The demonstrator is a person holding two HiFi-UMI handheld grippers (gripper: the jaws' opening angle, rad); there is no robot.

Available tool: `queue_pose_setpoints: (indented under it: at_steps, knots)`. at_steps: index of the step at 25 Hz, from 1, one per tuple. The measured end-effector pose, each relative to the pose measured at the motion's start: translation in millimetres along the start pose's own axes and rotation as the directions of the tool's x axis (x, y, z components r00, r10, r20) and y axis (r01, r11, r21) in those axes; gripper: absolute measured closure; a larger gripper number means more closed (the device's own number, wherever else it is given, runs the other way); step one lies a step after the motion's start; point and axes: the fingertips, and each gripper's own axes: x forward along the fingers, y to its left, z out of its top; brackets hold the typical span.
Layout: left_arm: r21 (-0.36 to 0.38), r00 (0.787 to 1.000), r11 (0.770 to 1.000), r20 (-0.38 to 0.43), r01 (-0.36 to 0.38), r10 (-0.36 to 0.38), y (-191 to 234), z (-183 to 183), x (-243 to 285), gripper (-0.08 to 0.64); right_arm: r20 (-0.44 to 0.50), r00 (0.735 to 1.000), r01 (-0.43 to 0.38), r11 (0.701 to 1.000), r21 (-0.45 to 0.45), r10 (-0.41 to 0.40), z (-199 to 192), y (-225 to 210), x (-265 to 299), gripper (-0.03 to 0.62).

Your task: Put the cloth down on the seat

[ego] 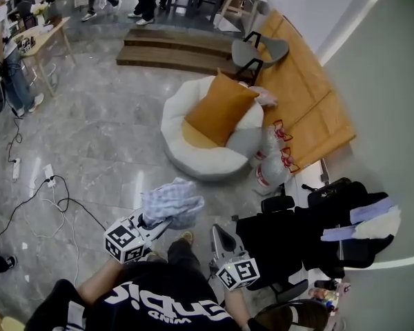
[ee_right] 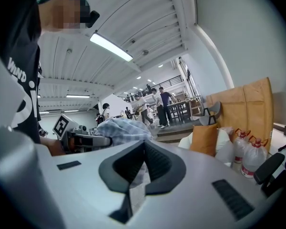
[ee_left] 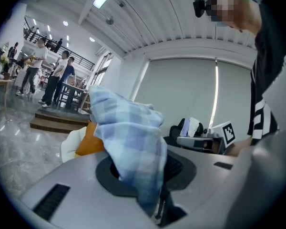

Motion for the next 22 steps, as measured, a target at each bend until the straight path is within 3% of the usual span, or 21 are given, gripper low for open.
queue_pose_setpoints:
  at_steps: [22]
  knots:
    - [0.01,0.999,1.0,0.026,-0.026,0.025,47,52,129,0.462,0.005,0.999,-0.035,0.999,0.011,0.035,32,-125,61,0.573]
